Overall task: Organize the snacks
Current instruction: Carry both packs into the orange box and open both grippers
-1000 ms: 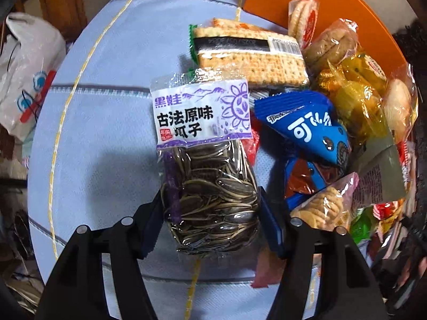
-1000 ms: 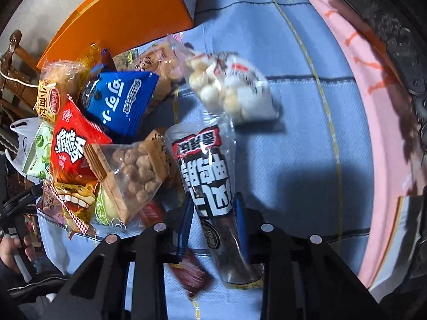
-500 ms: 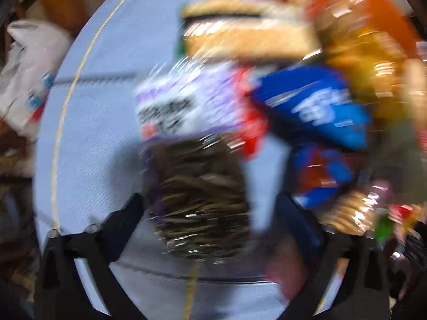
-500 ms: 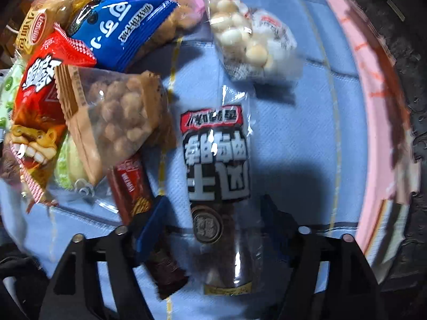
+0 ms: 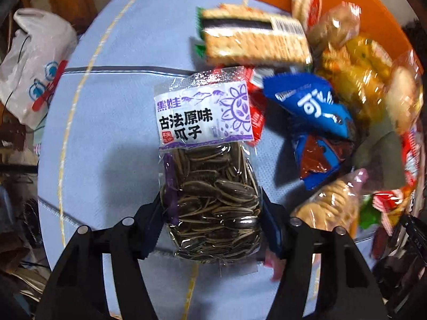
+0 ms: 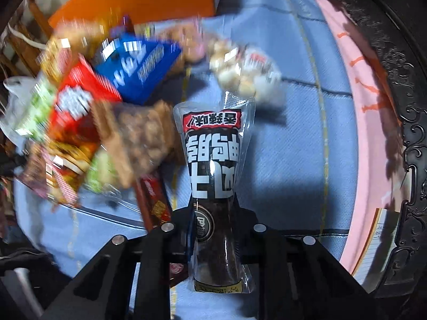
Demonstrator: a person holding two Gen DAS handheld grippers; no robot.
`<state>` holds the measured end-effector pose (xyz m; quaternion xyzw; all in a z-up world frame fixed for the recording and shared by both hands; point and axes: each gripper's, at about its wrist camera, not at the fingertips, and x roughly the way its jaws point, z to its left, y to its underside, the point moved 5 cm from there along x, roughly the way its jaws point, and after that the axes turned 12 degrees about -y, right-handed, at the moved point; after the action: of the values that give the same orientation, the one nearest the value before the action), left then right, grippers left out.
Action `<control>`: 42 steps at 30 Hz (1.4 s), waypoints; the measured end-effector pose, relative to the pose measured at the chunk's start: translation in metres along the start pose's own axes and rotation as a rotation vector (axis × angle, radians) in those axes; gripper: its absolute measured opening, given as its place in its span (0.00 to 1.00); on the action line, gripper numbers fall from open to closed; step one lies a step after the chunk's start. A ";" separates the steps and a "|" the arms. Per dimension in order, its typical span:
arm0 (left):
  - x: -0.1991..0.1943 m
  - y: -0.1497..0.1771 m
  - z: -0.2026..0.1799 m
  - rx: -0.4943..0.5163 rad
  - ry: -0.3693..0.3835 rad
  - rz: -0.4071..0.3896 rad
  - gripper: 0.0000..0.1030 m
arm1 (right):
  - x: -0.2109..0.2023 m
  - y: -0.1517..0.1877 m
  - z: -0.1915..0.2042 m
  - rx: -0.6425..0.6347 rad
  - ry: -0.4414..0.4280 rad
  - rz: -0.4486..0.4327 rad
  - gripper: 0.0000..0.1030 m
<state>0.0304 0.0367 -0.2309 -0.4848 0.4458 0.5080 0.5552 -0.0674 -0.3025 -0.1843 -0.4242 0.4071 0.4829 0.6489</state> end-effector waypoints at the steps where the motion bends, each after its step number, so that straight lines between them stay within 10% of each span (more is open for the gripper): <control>1: -0.007 0.005 0.004 -0.017 0.006 -0.007 0.60 | -0.011 -0.003 0.003 0.005 -0.019 -0.019 0.22; 11: -0.100 -0.037 0.029 -0.042 0.074 -0.224 0.60 | -0.075 -0.073 0.047 -0.042 -0.235 -0.207 0.22; 21: -0.190 -0.210 -0.088 0.088 0.223 -0.406 0.61 | -0.091 -0.259 0.117 -0.037 -0.442 -0.411 0.22; 27: -0.146 -0.288 -0.150 0.112 0.149 -0.352 0.61 | -0.056 -0.328 0.109 0.038 -0.322 -0.484 0.23; 34: -0.075 -0.284 -0.162 0.167 0.085 -0.184 0.71 | 0.019 -0.332 0.087 0.108 -0.218 -0.304 0.39; 36: -0.077 -0.279 -0.159 0.186 0.023 -0.218 0.89 | 0.014 -0.324 0.085 0.119 -0.216 -0.321 0.42; 42: -0.124 -0.249 -0.134 0.188 -0.053 -0.371 0.92 | -0.038 -0.275 0.082 0.091 -0.222 -0.480 0.67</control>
<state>0.2679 -0.1164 -0.1052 -0.4912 0.3794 0.3658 0.6935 0.2021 -0.2839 -0.0797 -0.4233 0.2425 0.3401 0.8039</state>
